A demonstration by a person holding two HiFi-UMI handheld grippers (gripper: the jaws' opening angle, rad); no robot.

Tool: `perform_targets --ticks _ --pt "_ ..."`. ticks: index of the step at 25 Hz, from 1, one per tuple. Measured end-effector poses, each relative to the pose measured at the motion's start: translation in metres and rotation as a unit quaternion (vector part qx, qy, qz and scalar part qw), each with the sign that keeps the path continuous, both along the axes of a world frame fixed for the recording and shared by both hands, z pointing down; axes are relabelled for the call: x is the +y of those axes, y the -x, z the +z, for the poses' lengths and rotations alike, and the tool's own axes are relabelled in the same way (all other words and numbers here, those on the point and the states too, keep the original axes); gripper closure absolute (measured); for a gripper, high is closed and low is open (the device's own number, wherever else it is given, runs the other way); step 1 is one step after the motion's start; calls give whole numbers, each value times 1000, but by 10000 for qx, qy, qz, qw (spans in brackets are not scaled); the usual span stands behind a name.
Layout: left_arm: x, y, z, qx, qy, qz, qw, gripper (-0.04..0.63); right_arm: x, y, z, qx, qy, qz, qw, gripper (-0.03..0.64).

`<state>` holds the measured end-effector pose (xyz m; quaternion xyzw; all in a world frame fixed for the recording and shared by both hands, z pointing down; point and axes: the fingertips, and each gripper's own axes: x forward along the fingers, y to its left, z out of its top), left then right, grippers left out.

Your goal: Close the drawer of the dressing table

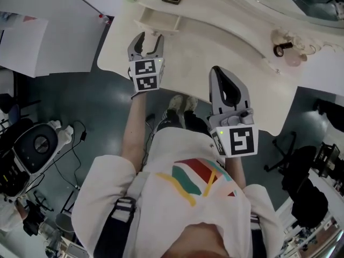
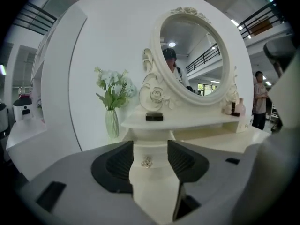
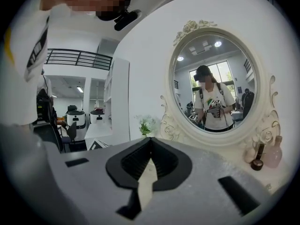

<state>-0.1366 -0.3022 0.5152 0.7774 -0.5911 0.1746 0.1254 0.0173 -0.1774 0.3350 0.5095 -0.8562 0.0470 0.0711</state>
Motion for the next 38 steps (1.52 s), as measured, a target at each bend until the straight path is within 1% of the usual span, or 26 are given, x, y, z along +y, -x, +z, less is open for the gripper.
perform_targets --ticks 4,8,12,18,21,24,30,38 --pt "-8 7 29 -153 134 -72 9998 390 3 2 10 46 147 34 9999 617" --pt "-12 8 52 -189 409 4 9990 394 6 0 17 108 234 120 9996 617" --pt "-16 9 63 -257 505 -4 9984 423 10 -6 22 171 322 219 9991 617" --pt "-21 10 71 -242 654 -25 9976 459 13 -14 25 216 348 304 9987 617" --pt "-20 9 72 -260 689 68 9973 471 14 -14 25 219 359 321 9986 617" --pt "-24 7 72 -425 613 181 9971 499 11 -15 24 236 346 327 9986 617" --pt "-26 7 74 -562 476 247 9970 502 13 -16 25 278 367 334 9984 617" --pt "-22 8 70 -636 482 245 9965 503 18 -15 25 293 377 326 9983 617"
